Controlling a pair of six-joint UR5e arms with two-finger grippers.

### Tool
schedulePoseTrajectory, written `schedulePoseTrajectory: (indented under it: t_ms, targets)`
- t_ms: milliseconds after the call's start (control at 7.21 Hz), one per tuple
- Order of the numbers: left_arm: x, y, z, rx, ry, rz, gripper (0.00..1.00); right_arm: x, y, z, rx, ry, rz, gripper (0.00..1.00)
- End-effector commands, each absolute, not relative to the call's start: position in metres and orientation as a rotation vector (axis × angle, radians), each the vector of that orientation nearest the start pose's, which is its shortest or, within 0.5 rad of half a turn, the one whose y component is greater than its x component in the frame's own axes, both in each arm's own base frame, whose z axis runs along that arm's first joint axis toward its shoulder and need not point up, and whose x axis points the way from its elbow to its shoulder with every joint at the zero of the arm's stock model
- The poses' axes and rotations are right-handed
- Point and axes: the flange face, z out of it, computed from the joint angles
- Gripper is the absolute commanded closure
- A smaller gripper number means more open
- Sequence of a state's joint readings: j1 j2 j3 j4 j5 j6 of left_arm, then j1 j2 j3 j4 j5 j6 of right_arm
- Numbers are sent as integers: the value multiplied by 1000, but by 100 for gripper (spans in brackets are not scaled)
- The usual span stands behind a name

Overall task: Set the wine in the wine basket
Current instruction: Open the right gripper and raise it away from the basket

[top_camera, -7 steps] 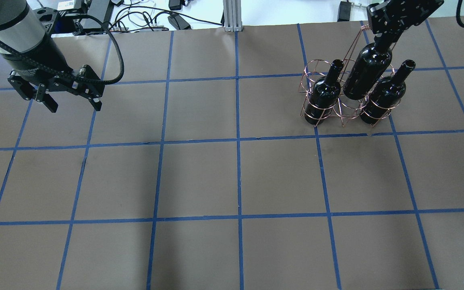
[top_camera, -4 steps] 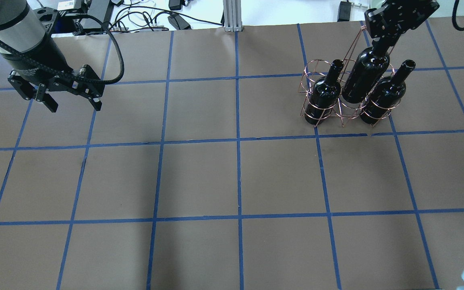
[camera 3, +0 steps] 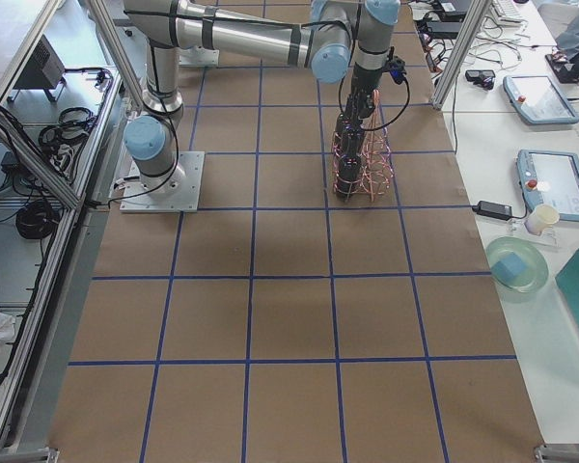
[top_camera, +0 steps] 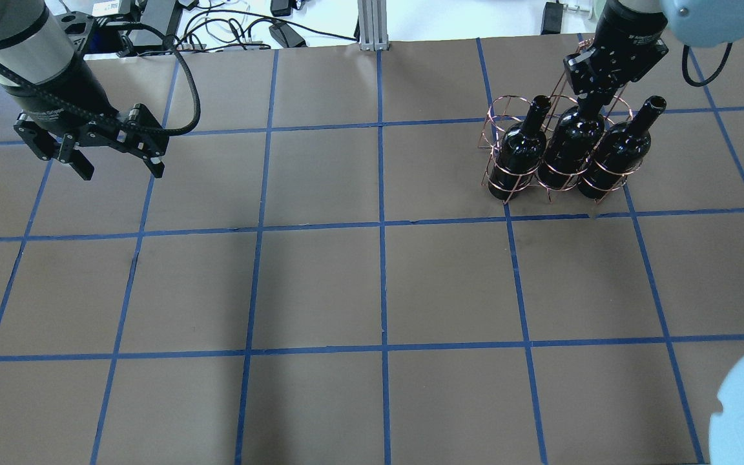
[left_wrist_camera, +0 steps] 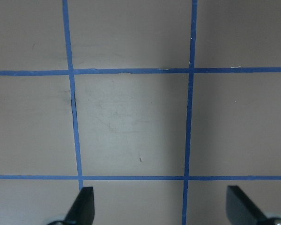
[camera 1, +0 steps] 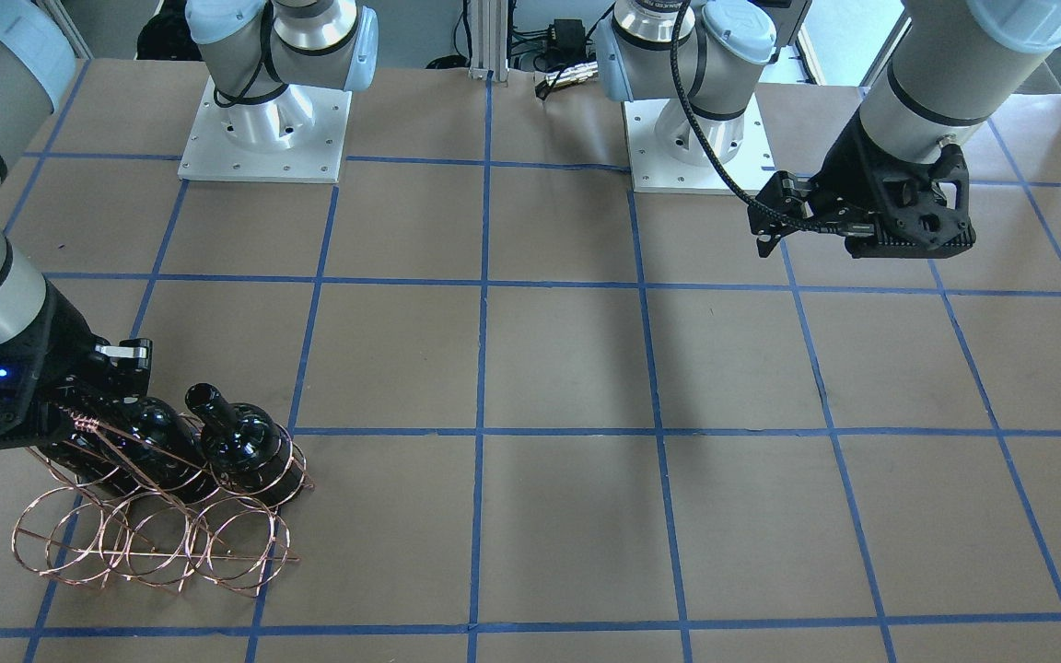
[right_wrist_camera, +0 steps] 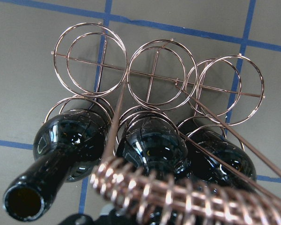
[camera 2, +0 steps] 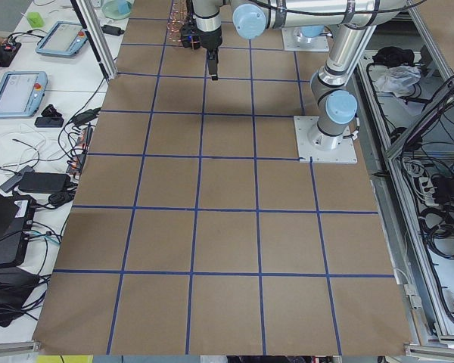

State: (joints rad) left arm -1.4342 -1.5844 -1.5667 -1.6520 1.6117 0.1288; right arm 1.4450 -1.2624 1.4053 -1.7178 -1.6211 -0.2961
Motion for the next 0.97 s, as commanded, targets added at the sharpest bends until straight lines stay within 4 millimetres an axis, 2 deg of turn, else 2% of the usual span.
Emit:
schedulePoseTrajectory:
  t_ms: [0, 139, 277, 416, 555, 693, 832]
  targets:
    - [-62, -501, 475, -9, 3112, 150, 0, 51, -630, 404, -274, 3180, 14, 61]
    - [-62, -503, 473, -9, 3112, 157, 0, 51, -629, 408, -273, 3174, -5, 8]
    - [-63, -502, 472, -7, 3112, 159, 0, 52, -626, 420, -272, 3178, -43, 0]
    - [-63, -502, 472, -7, 3112, 159, 0, 54, -608, 456, -271, 3187, -127, 0]
    - [-63, -502, 472, -7, 3114, 159, 0, 56, -583, 497, -268, 3202, -202, 0]
    - [-63, -503, 473, -7, 3115, 149, 0, 62, -546, 534, -246, 3199, -202, 0]
    - [-72, -509, 472, 2, 3154, 119, 0, 66, -525, 552, -231, 3203, -207, 0]
